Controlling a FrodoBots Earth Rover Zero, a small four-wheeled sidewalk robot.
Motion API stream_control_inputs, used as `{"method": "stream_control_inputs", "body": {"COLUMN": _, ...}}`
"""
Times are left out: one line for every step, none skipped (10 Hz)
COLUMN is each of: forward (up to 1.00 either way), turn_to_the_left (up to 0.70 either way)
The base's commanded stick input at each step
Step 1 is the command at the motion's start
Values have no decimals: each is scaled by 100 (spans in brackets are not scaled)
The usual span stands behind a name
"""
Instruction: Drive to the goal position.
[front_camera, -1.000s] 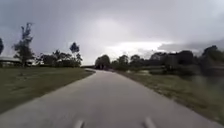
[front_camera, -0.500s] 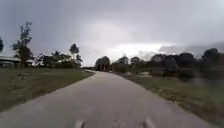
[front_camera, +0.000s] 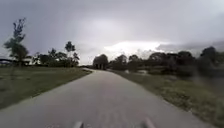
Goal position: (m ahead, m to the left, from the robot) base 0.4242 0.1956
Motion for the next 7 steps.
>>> {"method": "stream_control_inputs", "body": {"forward": 100, "turn_to_the_left": 0}}
{"method": "stream_control_inputs", "body": {"forward": 100, "turn_to_the_left": 0}}
{"method": "stream_control_inputs", "body": {"forward": 100, "turn_to_the_left": 0}}
{"method": "stream_control_inputs", "body": {"forward": 100, "turn_to_the_left": 0}}
{"method": "stream_control_inputs", "body": {"forward": 18, "turn_to_the_left": 0}}
{"method": "stream_control_inputs", "body": {"forward": 0, "turn_to_the_left": 0}}
{"method": "stream_control_inputs", "body": {"forward": 0, "turn_to_the_left": 0}}
